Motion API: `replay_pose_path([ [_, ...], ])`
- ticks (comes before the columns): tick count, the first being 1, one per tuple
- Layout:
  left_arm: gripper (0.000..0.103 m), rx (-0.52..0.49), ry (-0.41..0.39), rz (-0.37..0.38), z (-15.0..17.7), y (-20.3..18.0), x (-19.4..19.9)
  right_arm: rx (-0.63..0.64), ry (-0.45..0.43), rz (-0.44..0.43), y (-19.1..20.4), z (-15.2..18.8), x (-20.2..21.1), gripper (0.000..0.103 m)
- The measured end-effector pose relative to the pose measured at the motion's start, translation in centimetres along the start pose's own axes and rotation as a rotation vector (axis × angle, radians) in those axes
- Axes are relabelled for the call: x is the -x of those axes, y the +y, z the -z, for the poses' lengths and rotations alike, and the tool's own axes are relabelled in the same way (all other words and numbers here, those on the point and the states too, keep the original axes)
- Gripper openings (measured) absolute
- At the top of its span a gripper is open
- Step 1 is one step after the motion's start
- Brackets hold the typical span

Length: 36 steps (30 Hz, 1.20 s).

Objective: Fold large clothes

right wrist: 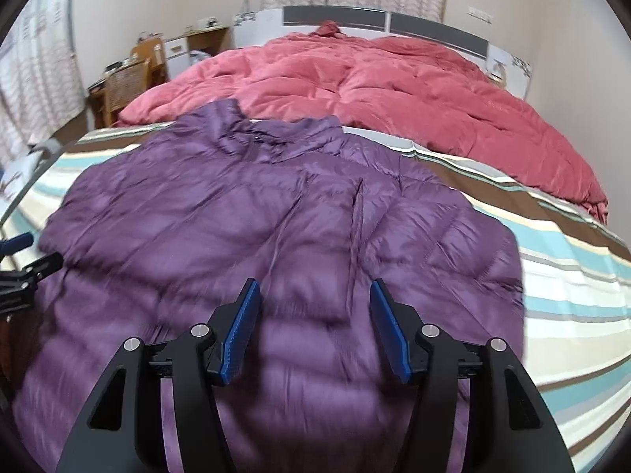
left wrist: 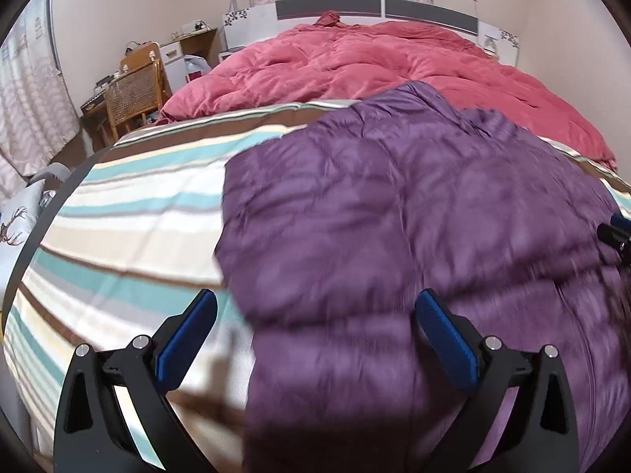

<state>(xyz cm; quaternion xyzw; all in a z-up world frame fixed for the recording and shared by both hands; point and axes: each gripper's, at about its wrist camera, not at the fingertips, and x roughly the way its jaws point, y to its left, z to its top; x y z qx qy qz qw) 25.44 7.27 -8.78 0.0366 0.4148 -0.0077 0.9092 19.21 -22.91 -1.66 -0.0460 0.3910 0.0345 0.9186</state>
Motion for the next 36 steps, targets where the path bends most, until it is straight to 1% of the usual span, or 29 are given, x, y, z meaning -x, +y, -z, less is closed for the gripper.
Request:
replay_pose_path([
  [1,0.101,-0.012,0.004,0.012,1.0,0.3,0.8,0.003,0.002,-0.008,-0.2,0.4,0.6,0.058],
  [3,0.101,-0.028,0.000,0.010,2.2,0.6,1.7,0.001,0.011,-0.031,-0.8,1.7,2.4,0.058],
  [6,0.101,-0.041,-0.012,0.007,4.6,1.7,3.6,-0.010,0.029,-0.037,-2.2,4.2,4.9,0.058],
  [10,0.101,-0.027,-0.013,0.018,7.3,3.1,5.5,-0.035,0.051,-0.025,-4.1,7.6,7.2,0.058],
  [12,0.101,-0.009,-0.026,0.031,8.9,4.1,6.5,-0.063,0.052,-0.024,-5.3,9.4,8.6,0.058],
  [15,0.101,-0.003,-0.042,0.014,10.3,5.2,7.4,-0.092,0.052,0.014,-7.3,12.2,10.6,0.058],
  [17,0.100,0.018,-0.035,0.049,11.2,6.2,7.9,-0.139,0.075,0.006,-8.7,13.7,11.6,0.058],
  [19,0.100,0.049,-0.040,0.101,12.0,7.0,8.6,-0.170,0.087,-0.010,-9.6,14.8,12.2,0.058],
  [20,0.099,0.055,-0.038,0.112,12.3,7.2,8.8,-0.176,0.096,-0.011,-9.9,15.3,12.5,0.058],
  [21,0.097,0.056,-0.035,0.116,12.7,7.2,9.0,-0.182,0.106,-0.017,-10.1,16.0,12.7,0.058],
  [23,0.085,0.047,-0.016,0.137,13.5,7.1,9.0,-0.196,0.122,-0.035,-10.1,17.2,13.0,0.058],
  [25,0.081,0.042,0.002,0.167,14.3,6.6,8.9,-0.198,0.139,-0.051,-9.7,17.8,13.0,0.056],
  [28,0.079,0.026,0.010,0.211,14.9,5.8,9.3,-0.188,0.152,-0.072,-8.9,18.9,13.3,0.055],
  [30,0.079,-0.010,0.002,0.207,15.3,5.1,9.9,-0.185,0.161,-0.083,-8.5,19.4,13.5,0.050],
  [31,0.079,-0.026,0.001,0.210,15.6,4.9,10.2,-0.185,0.167,-0.090,-8.4,19.7,13.6,0.050],
  [34,0.071,-0.043,0.025,0.251,16.3,4.8,10.4,-0.201,0.177,-0.107,-8.3,20.5,14.0,0.050],
  [36,0.070,-0.050,0.033,0.252,16.8,4.8,10.6,-0.218,0.187,-0.127,-8.4,21.1,14.2,0.050],
])
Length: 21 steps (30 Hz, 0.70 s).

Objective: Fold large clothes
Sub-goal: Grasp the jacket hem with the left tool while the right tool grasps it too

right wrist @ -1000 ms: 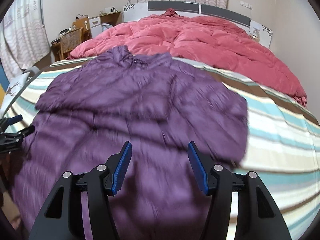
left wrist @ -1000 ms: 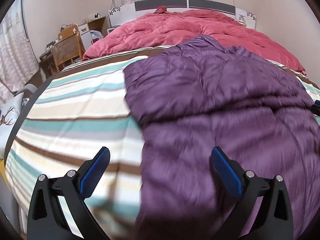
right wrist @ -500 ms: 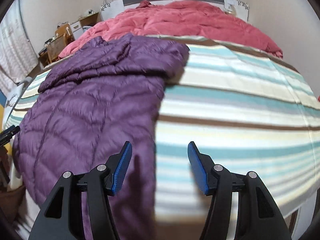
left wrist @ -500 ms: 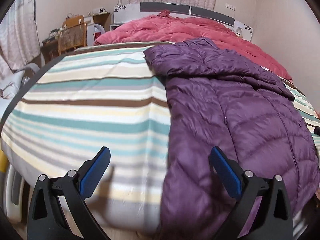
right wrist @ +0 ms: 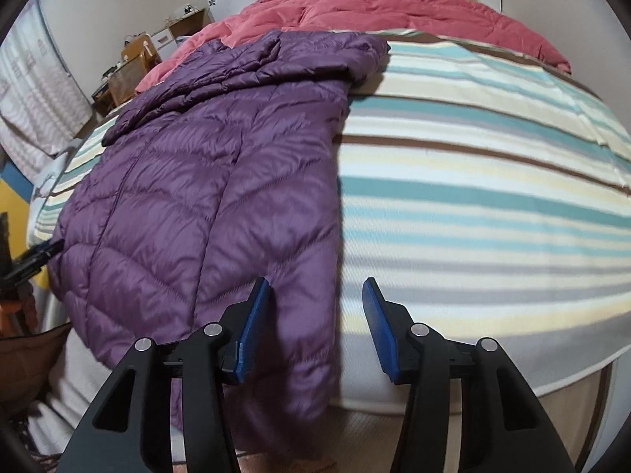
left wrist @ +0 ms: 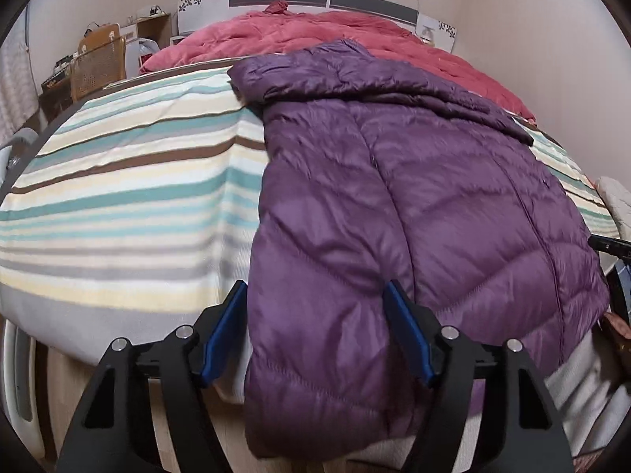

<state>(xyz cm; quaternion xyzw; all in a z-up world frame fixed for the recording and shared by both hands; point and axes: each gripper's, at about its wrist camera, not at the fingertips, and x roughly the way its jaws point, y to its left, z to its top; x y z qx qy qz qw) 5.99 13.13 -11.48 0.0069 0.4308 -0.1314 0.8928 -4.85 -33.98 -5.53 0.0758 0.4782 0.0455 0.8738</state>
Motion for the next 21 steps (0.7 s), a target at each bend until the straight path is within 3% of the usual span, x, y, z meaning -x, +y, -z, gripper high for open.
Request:
replay_pose_path([
  [5,0.070,-0.042,0.044,0.012,1.3,-0.3,0.4,0.008,0.014,-0.012,0.1,1.0,0.2,0.050],
  [7,0.067,-0.059,0.061,0.017,1.7,-0.7,0.4,0.002,0.024,-0.034,0.3,1.1,0.0,0.036],
  [9,0.047,-0.076,0.066,0.029,1.8,-1.1,0.6,0.018,0.036,-0.055,0.9,1.1,-0.1,0.026],
  [11,0.014,-0.067,0.067,0.052,1.5,-1.2,0.9,0.036,0.039,-0.065,1.4,1.0,-0.3,0.014],
  [15,0.008,-0.051,0.034,0.098,0.4,-1.6,2.4,-0.002,0.027,-0.124,1.3,0.3,0.5,0.007],
  [21,0.007,0.009,-0.053,0.177,-2.6,-0.9,5.0,-0.051,-0.033,-0.213,0.6,-2.6,2.3,0.007],
])
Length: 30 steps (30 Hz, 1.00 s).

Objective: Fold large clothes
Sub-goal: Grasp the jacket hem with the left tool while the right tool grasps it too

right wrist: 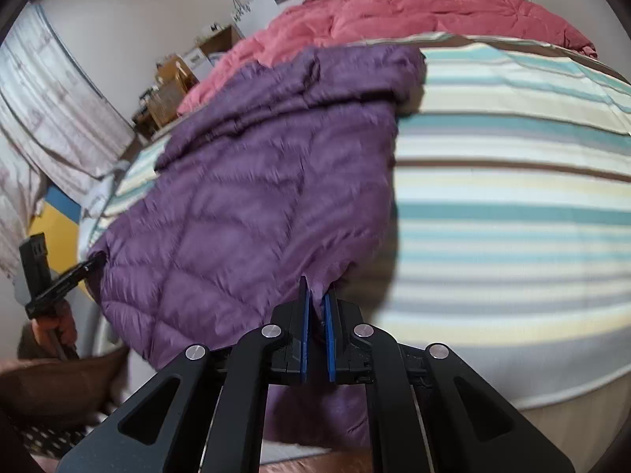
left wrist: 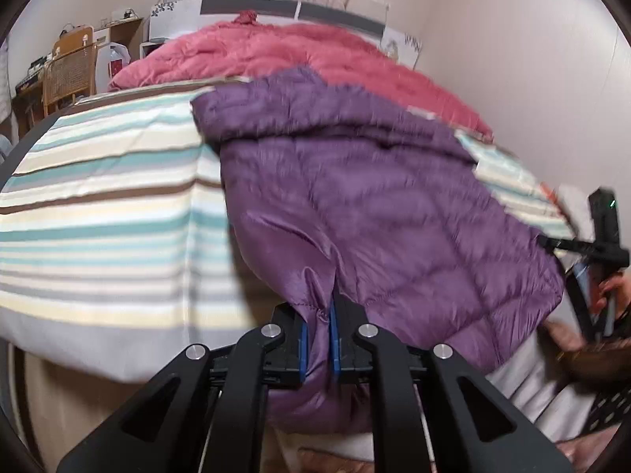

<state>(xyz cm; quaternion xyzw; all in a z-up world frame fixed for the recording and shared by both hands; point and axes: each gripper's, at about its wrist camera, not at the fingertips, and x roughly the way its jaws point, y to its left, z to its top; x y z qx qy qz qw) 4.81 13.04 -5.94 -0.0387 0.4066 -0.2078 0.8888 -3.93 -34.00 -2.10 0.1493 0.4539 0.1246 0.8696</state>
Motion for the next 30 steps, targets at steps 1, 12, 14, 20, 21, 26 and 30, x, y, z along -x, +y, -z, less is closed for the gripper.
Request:
replay_pose_path([
  [1,0.007,0.013,-0.017,0.011,-0.7,0.1,0.3,0.001,-0.009,-0.007,0.1,-0.5,0.1,0.007],
  [12,0.008,0.111,-0.135,0.006,-8.9,1.5,-1.5,-0.018,-0.121,-0.044,0.2,-10.3,-0.8,0.007],
  [14,0.008,0.134,-0.130,0.019,-11.1,2.2,-3.1,-0.045,-0.124,-0.053,-0.4,-12.2,-1.7,0.007],
  [20,0.008,0.218,-0.080,0.026,-15.6,4.4,-8.2,-0.158,-0.103,-0.074,-2.8,-16.9,-5.4,0.007],
  [21,0.008,0.239,-0.070,0.031,-16.3,4.8,-9.3,-0.170,-0.098,-0.070,-3.2,-17.6,-6.1,0.007],
  [26,0.011,0.246,-0.017,-0.021,-18.3,5.8,-13.4,-0.239,-0.074,-0.040,-5.4,-20.2,-9.7,0.007],
  [30,0.018,0.278,-0.006,0.005,-19.1,7.2,-15.5,-0.339,-0.115,-0.054,-7.9,-21.0,-10.9,0.007],
])
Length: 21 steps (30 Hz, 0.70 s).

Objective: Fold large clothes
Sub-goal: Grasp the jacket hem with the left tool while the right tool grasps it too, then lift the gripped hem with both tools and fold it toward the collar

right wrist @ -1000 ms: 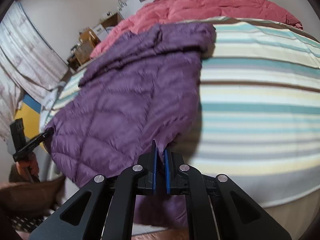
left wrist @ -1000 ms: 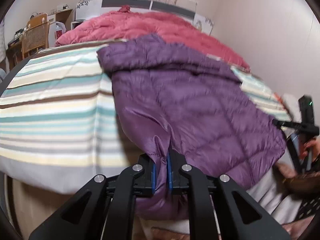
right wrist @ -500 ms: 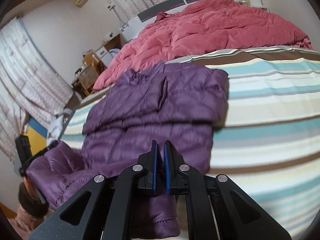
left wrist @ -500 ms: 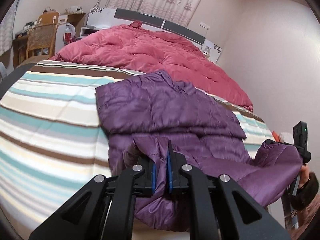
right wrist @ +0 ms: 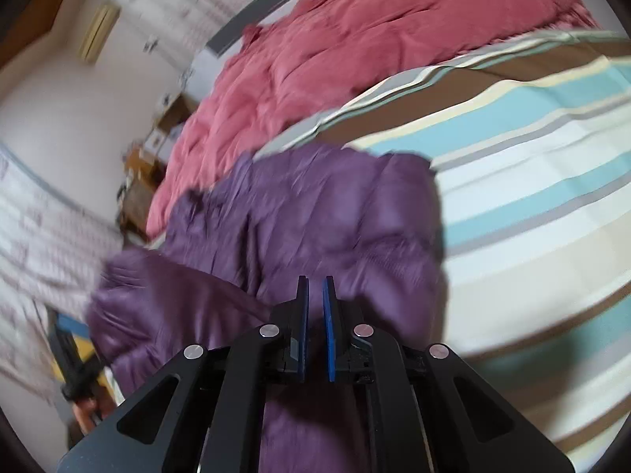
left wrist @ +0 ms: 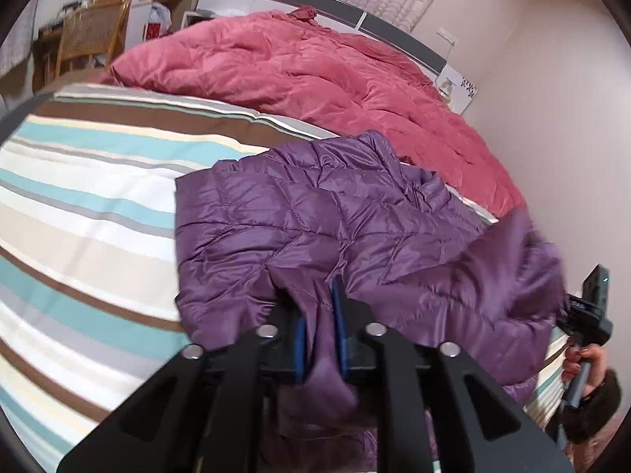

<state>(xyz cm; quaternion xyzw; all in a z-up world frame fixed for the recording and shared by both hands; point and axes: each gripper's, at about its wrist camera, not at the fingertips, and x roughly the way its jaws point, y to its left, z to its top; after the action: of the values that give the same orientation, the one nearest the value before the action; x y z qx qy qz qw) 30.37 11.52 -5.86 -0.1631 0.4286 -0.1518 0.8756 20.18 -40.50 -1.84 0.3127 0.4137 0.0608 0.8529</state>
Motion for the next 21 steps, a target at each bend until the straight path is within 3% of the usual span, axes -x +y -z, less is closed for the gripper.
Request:
replay_pose_path([
  [3,0.035,0.069,-0.031,0.060,-0.5,1.2,0.3,-0.073,-0.060,-0.049,-1.5,-1.0,0.5,0.007],
  [5,0.060,0.118,-0.114,0.075,-0.7,2.2,1.4,-0.061,-0.072,-0.052,-1.6,-1.2,0.7,0.029],
  [6,0.070,0.125,-0.144,0.062,-0.7,2.4,1.9,-0.035,-0.083,-0.021,-1.5,-1.1,1.0,0.061],
  [7,0.084,0.127,-0.203,0.020,-0.8,2.7,2.7,-0.017,-0.096,-0.008,-1.4,-1.1,1.1,0.073],
  [8,0.086,0.118,-0.245,0.005,-0.8,2.8,3.3,0.026,-0.119,-0.011,-1.0,-0.8,1.5,0.073],
  [10,0.087,0.108,-0.253,0.013,-1.0,3.0,3.4,0.083,-0.125,0.002,-0.4,-0.7,1.5,0.073],
  [13,0.089,0.066,-0.217,0.024,-1.3,2.4,2.2,0.153,-0.095,-0.002,0.5,-0.7,0.5,0.073],
  [17,0.093,0.003,-0.174,-0.021,-1.7,1.7,0.1,0.242,-0.070,0.027,2.3,-0.4,-0.7,0.073],
  [18,0.092,-0.004,-0.162,-0.024,-1.8,1.5,-0.4,0.269,-0.064,0.048,2.8,-0.3,-1.2,0.067],
  [19,0.086,-0.013,-0.143,-0.025,-2.0,1.3,-1.3,0.297,-0.058,0.058,3.2,-0.2,-1.6,0.051],
  [20,0.060,-0.022,-0.125,-0.018,-2.0,1.0,-1.9,0.343,-0.042,0.079,3.8,0.1,-2.2,0.040],
  [21,0.045,-0.027,-0.112,-0.016,-1.9,0.8,-1.9,0.373,-0.033,0.100,4.2,0.3,-2.4,0.028],
])
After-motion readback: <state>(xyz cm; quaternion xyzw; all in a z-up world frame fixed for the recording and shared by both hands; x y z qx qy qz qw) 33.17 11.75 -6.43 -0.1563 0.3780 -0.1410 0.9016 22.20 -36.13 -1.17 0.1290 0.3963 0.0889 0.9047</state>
